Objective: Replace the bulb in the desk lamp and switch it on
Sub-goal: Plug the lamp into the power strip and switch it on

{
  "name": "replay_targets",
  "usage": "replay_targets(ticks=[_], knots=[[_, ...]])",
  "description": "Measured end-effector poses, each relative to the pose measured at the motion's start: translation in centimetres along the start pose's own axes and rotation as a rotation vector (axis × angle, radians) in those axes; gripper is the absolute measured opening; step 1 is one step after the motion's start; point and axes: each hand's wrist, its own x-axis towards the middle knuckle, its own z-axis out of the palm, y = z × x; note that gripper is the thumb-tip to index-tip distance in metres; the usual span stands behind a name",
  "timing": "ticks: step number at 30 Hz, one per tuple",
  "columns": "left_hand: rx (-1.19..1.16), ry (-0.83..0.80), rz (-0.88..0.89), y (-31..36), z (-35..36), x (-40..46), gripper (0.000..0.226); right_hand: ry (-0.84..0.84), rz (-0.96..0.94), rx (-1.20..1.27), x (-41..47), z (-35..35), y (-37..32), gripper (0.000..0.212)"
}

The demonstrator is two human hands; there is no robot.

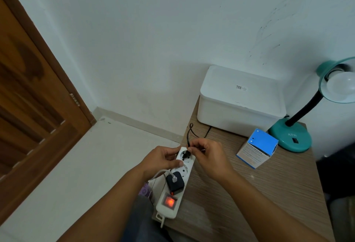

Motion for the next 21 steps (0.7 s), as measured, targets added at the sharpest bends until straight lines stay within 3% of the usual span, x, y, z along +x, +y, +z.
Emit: replay_targets(ticks=[14,21], knots=[[-0.064,-0.017,-0.010,-0.6,-0.1,0.4,0.045,-0.031,0.031,-0.014,-0.1,0.6,1.3,0.013],[-0.048,-0.009,-0.009,-0.5,-0.2,0.1,0.044,-0.059,-0.018,-0.191,0.5,0.7,1.9,0.010]])
